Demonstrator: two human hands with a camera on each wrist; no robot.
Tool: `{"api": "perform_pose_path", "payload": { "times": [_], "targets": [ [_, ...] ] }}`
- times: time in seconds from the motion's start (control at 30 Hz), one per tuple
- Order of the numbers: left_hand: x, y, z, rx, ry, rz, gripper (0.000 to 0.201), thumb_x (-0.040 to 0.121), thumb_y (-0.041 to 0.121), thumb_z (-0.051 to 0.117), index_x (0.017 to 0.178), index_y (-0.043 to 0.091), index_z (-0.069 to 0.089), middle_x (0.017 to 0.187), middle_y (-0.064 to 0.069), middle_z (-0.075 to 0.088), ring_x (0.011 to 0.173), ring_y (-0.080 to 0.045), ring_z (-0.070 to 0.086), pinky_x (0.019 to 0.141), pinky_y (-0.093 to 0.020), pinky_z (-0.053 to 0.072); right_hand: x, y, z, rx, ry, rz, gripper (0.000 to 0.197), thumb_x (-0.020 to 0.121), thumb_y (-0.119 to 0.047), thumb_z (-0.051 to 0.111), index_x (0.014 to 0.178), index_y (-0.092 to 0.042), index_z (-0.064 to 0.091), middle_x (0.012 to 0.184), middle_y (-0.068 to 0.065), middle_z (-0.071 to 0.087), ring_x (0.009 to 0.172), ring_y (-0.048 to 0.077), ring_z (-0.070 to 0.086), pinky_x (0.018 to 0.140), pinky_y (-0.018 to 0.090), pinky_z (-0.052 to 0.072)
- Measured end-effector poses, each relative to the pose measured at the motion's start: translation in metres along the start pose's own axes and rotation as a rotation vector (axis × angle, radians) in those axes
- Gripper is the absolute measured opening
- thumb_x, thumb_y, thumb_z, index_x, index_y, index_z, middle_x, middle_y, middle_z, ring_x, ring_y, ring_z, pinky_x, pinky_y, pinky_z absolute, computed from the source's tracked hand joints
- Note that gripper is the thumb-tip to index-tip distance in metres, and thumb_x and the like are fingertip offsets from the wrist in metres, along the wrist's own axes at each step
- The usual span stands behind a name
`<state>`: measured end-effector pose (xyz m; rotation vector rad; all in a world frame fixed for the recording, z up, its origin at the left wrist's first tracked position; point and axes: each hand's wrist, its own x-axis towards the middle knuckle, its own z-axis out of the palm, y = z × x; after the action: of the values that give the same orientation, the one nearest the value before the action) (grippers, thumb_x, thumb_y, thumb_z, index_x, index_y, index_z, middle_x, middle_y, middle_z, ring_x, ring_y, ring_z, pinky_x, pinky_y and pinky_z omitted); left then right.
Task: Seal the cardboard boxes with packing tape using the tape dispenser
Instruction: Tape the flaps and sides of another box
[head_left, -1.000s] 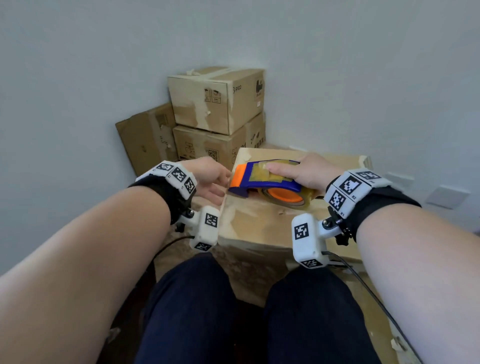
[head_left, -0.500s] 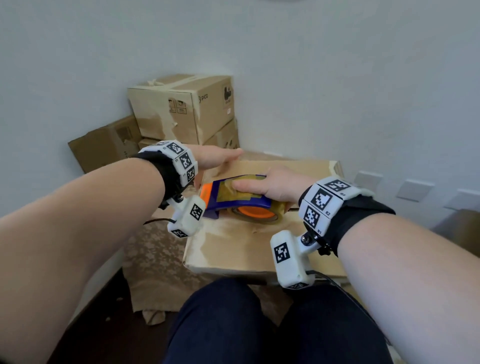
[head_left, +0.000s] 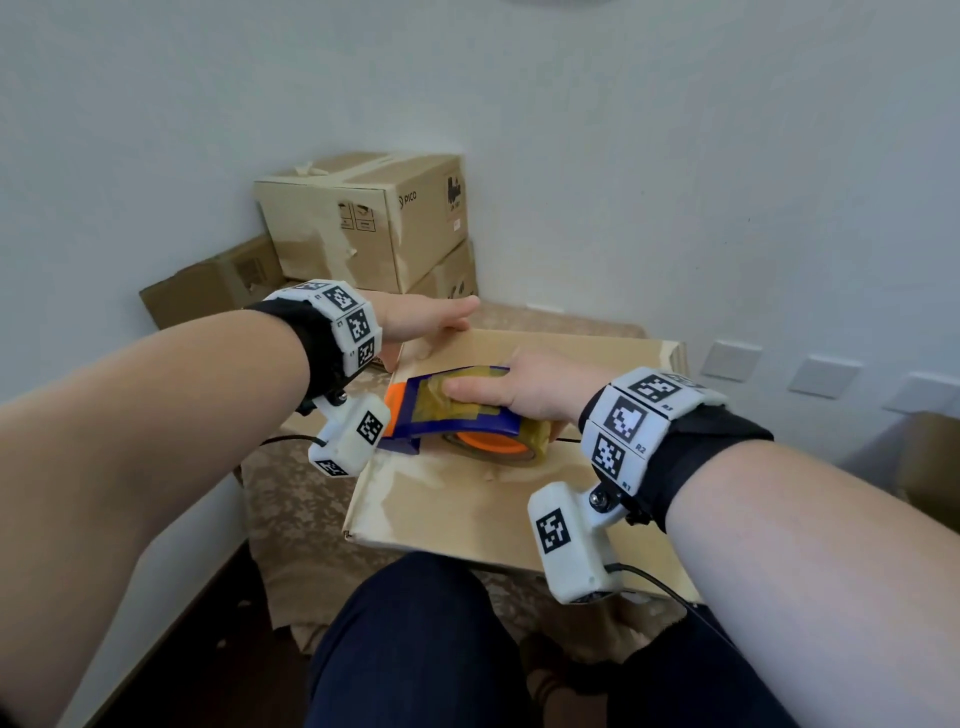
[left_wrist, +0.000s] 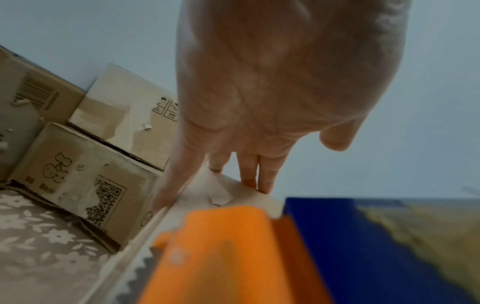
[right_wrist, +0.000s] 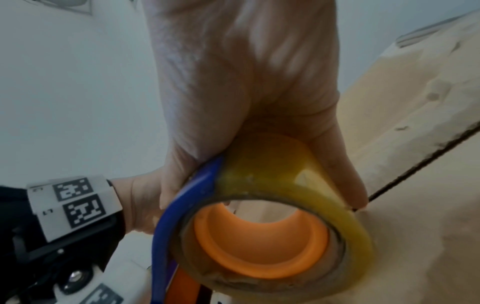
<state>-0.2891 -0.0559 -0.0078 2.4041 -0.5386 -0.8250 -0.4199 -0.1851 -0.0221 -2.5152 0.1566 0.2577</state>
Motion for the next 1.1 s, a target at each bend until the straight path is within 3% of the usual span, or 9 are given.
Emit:
{"api": "perform_pose_path", "payload": {
  "times": [0.17, 0.33, 0.47, 0.6, 0.8, 0.87, 0.97, 1.0, 1.1],
  "targets": [
    [0.001, -0.008, -0.002, -0.001, -0.009, 0.031, 0.071, 0.092, 0.07, 0.016, 0.145, 0.027, 0.038, 0.153, 0.007, 0.03, 0.141, -0.018, 0.026, 0.111, -0.053, 0.028, -0.007, -0.003, -0.005, -0.068, -0.01, -0.047, 0.071, 0.083, -0.068, 0.05, 0.103, -0.002, 0.067, 0.095, 0.016, 0.068, 0.091, 0.029, 0.065, 0.075, 0.032, 0.051],
    [-0.007, -0.022, -0.009, -0.013, 0.006, 0.019, 0.073, 0.088, 0.074, 0.016, 0.144, 0.031, 0.037, 0.147, 0.007, 0.035, 0.134, -0.022, 0.036, 0.101, -0.054, 0.042, -0.01, -0.013, -0.004, -0.099, -0.021, -0.147, 0.04, 0.088, -0.059, 0.053, 0.072, -0.022, 0.054, 0.067, -0.005, 0.053, 0.064, 0.012, 0.051, 0.051, 0.018, 0.036],
    [-0.01, -0.028, -0.01, -0.002, 0.015, 0.029, 0.07, 0.092, 0.068, 0.013, 0.146, 0.028, 0.034, 0.151, 0.005, 0.031, 0.139, -0.02, 0.029, 0.106, -0.054, 0.036, -0.009, -0.017, -0.005, -0.112, -0.019, -0.233, 0.023, 0.089, -0.057, 0.054, 0.087, -0.034, 0.055, 0.073, -0.015, 0.054, 0.074, 0.01, 0.052, 0.059, 0.016, 0.036],
    [-0.009, -0.032, -0.011, 0.01, 0.061, 0.02, 0.066, 0.093, 0.068, 0.017, 0.142, 0.032, 0.04, 0.148, 0.005, 0.036, 0.136, -0.02, 0.033, 0.104, -0.055, 0.038, -0.011, -0.014, -0.016, -0.197, -0.007, -0.177, 0.044, 0.087, -0.06, 0.054, 0.061, -0.025, 0.047, 0.061, -0.004, 0.048, 0.06, 0.013, 0.046, 0.055, 0.024, 0.032],
    [-0.014, -0.017, -0.005, 0.107, 0.04, -0.018, 0.068, 0.09, 0.072, 0.013, 0.141, 0.036, 0.039, 0.146, 0.006, 0.036, 0.135, -0.02, 0.033, 0.103, -0.051, 0.037, -0.014, -0.011, -0.017, -0.268, 0.028, -0.114, 0.057, 0.084, -0.064, 0.054, 0.056, -0.016, 0.042, 0.057, 0.0, 0.042, 0.055, 0.015, 0.041, 0.052, 0.028, 0.028],
    [-0.013, -0.007, -0.002, 0.24, 0.004, -0.011, 0.093, 0.074, 0.089, 0.014, 0.141, 0.032, 0.042, 0.143, 0.009, 0.04, 0.131, -0.015, 0.037, 0.107, -0.041, 0.029, -0.013, -0.012, -0.013, -0.275, 0.035, -0.137, 0.052, 0.084, -0.064, 0.054, 0.06, -0.019, 0.046, 0.06, 0.0, 0.045, 0.058, 0.015, 0.044, 0.053, 0.027, 0.031],
    [0.02, -0.013, -0.01, 0.424, 0.088, -0.027, 0.137, 0.031, 0.107, 0.019, 0.132, 0.021, 0.055, 0.136, -0.004, 0.053, 0.125, -0.025, 0.049, 0.112, -0.046, 0.028, -0.01, -0.009, -0.009, -0.252, 0.032, -0.147, 0.05, 0.08, -0.068, 0.054, 0.077, -0.018, 0.06, 0.07, 0.001, 0.056, 0.071, 0.018, 0.055, 0.064, 0.03, 0.044],
    [0.033, -0.015, -0.012, 0.486, 0.106, -0.048, 0.139, 0.03, 0.108, 0.018, 0.136, 0.023, 0.05, 0.137, -0.007, 0.05, 0.127, -0.029, 0.046, 0.111, -0.049, 0.028, -0.009, -0.009, -0.008, -0.243, 0.039, -0.14, 0.053, 0.08, -0.068, 0.055, 0.076, -0.016, 0.06, 0.069, 0.002, 0.055, 0.07, 0.019, 0.054, 0.063, 0.031, 0.044],
    [0.044, -0.01, -0.008, 0.649, 0.003, -0.065, 0.104, 0.043, 0.105, 0.004, 0.137, 0.064, 0.02, 0.153, -0.001, 0.028, 0.14, -0.036, 0.026, 0.114, -0.056, 0.015, -0.008, -0.009, -0.005, -0.231, 0.065, -0.133, 0.056, 0.08, -0.067, 0.057, 0.074, -0.011, 0.059, 0.068, 0.004, 0.053, 0.068, 0.021, 0.053, 0.059, 0.03, 0.042]
  ]
}}
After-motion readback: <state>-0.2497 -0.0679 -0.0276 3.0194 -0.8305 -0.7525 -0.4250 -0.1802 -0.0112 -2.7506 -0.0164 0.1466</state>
